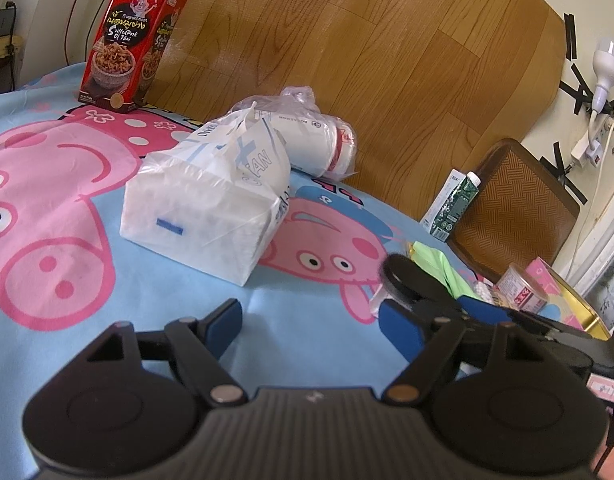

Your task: Organize soft objects

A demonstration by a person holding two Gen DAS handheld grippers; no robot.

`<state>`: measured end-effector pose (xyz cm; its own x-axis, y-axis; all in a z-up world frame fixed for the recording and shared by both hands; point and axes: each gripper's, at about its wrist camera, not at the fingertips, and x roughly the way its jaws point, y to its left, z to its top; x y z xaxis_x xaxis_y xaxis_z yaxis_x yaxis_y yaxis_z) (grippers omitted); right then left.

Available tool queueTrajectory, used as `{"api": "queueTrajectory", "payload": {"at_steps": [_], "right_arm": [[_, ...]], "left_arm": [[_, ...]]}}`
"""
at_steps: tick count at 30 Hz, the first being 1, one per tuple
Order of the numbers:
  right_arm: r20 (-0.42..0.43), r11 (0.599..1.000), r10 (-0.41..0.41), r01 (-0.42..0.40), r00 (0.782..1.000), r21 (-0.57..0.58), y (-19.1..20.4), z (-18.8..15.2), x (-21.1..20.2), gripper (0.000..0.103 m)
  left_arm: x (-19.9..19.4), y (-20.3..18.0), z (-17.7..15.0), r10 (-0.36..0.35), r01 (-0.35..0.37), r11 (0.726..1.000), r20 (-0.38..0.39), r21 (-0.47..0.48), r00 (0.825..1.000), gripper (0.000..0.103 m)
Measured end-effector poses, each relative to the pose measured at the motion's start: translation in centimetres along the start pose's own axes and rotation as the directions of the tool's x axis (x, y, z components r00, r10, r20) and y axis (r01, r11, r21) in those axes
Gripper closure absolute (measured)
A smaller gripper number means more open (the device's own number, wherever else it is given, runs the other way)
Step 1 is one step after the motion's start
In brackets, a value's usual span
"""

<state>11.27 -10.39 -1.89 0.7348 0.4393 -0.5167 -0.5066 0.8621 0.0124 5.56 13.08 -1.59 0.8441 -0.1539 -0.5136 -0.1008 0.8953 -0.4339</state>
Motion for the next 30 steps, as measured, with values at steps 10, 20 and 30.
{"api": "queueTrajectory", "payload": {"at_steps": [10, 20, 30], "right_arm": [[0.008, 0.999, 0.014, -0.013, 1.000, -0.030, 0.5, -0.1, -0.2, 0.075], [0.017, 0.997, 0.025, -0.023, 1.000, -0.080, 0.9, 0.4, 0.2, 0.044], [-0.010, 0.985, 0.056, -0.057, 0.998, -0.163, 2.2, 1.4, 2.4, 0.058]], "left_arm": [[0.0, 0.0, 0.0, 0.001, -0.001, 1.000, 0.000, 0.000, 1.000, 0.025], [-0.1, 0.1, 0.0, 0.010, -0.010, 1.000, 0.009, -0.012, 1.000, 0.025], [-0.1, 0.2, 0.0, 0.024, -0.024, 1.000, 0.012, -0.014, 1.000, 0.025]]}}
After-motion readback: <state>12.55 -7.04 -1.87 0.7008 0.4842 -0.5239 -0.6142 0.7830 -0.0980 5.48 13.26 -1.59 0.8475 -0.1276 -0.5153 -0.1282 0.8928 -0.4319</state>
